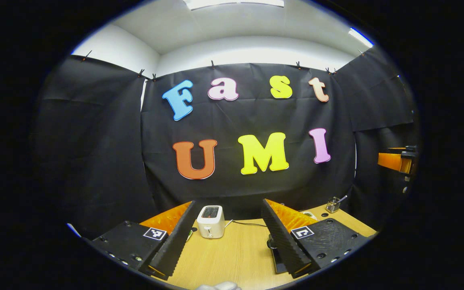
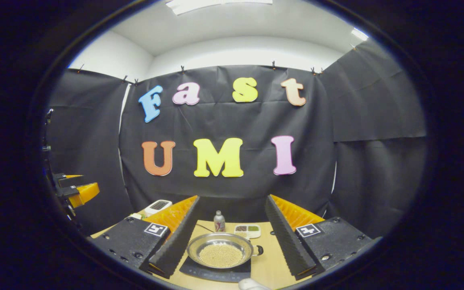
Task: First push the handle of the pot to place it horizontally, then grasp the pot with both hands and set it on the induction cooktop.
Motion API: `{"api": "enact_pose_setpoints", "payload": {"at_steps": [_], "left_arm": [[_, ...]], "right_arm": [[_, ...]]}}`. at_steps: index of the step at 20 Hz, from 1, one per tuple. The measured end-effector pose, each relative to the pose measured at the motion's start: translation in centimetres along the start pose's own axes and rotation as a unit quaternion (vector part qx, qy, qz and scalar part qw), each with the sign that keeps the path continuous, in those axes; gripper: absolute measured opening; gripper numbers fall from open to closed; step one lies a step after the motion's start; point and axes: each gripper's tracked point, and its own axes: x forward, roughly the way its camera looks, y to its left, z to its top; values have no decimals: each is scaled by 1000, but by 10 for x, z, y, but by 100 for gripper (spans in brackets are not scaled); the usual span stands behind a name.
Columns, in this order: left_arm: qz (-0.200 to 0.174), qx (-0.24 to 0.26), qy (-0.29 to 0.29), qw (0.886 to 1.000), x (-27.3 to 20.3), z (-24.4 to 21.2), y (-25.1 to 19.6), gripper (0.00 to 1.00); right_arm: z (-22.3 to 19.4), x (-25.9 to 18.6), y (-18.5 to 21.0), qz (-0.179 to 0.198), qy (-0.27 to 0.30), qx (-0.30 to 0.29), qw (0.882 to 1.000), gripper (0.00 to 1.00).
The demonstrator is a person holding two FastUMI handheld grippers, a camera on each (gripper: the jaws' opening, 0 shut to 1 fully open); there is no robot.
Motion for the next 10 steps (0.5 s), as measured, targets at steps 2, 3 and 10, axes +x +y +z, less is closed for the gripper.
{"api": "enact_pose_setpoints", "payload": {"at_steps": [2,3,10], "left_arm": [[-1,-1,-3,1000,-4,2,4,96],[-4,-3,-9,1000,-4,4,2,96],[-23,-2,-23,999,-10,8,-15,96]], "right_arm": [[-1,-7,-6,-8,-10,-5,1000,100],[-2,-9,-10,-12,-15,-7,1000,100],[-21,-19,-19,-27,8,1,1000,100]]}}
